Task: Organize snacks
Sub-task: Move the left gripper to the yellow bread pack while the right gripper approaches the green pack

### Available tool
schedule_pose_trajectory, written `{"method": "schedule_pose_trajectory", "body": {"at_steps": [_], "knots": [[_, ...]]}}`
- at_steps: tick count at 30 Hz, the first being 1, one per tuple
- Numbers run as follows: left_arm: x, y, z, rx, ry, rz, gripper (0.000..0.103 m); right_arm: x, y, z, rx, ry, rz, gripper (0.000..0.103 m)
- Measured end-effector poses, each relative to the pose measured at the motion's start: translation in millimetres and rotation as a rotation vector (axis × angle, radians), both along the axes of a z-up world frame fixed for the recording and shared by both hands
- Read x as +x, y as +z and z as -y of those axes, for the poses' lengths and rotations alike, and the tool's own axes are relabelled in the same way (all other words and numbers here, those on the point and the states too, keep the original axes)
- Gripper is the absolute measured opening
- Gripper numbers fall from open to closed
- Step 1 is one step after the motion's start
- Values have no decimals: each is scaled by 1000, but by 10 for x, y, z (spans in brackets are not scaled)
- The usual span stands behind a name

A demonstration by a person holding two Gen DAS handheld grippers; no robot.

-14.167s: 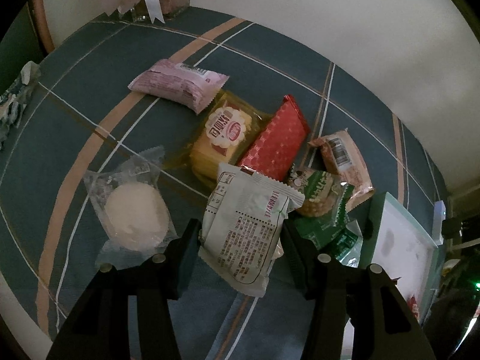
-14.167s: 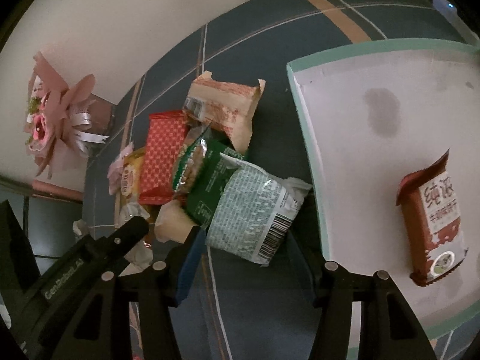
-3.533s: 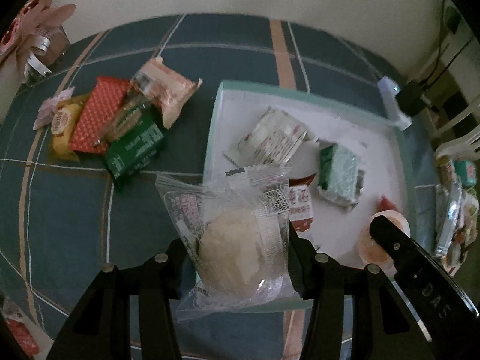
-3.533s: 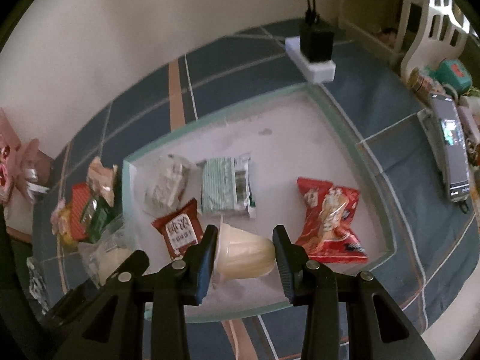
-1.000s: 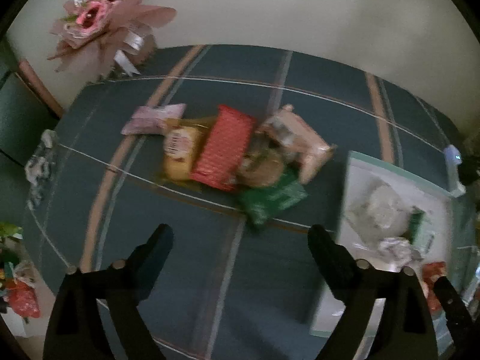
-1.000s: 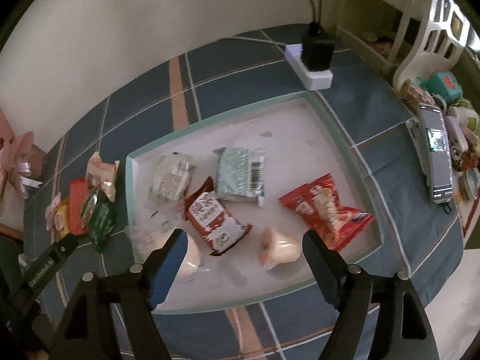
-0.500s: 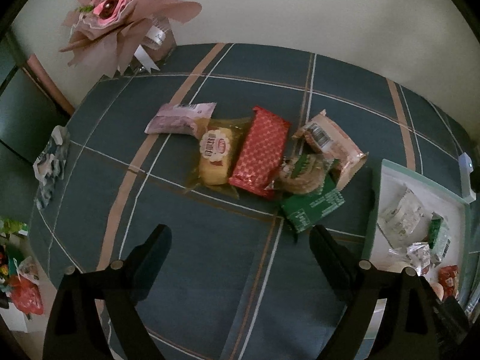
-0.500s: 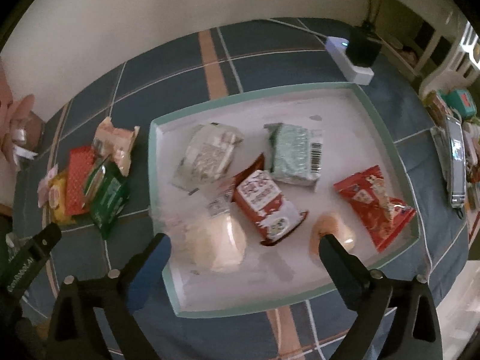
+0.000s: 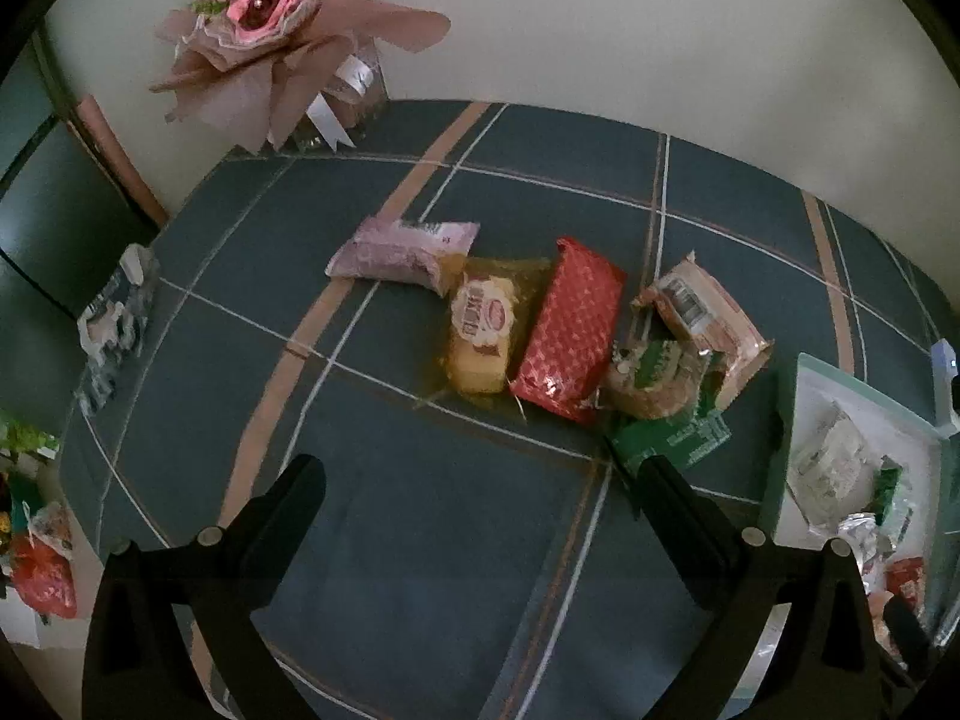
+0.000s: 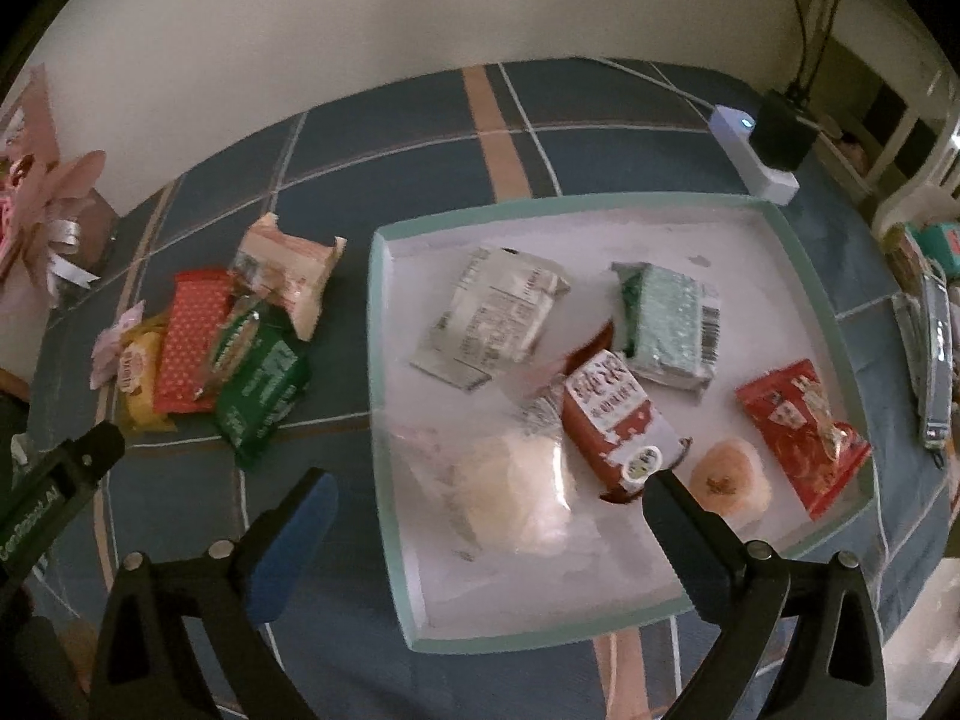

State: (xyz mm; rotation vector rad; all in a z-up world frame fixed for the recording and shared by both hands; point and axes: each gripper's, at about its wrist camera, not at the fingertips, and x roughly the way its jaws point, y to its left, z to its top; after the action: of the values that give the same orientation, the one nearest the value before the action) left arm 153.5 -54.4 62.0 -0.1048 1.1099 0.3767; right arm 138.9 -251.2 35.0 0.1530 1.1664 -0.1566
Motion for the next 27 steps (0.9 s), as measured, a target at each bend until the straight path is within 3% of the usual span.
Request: {"method": "schedule_pose_trajectory", "body": {"at_steps": [5, 12, 19, 27], "knots": [[26, -3, -35, 15, -11, 9, 103, 33, 28, -26, 46, 4, 41, 103], [52, -8, -153, 19, 3, 11, 103, 91, -19, -90, 50, 25, 26, 103], [71, -17, -427, -1, 66, 11, 103, 143, 48, -176, 95, 64, 72, 103], [78, -55, -666, -25, 128, 11, 103, 246, -57, -391, 95, 98, 46, 103]]}}
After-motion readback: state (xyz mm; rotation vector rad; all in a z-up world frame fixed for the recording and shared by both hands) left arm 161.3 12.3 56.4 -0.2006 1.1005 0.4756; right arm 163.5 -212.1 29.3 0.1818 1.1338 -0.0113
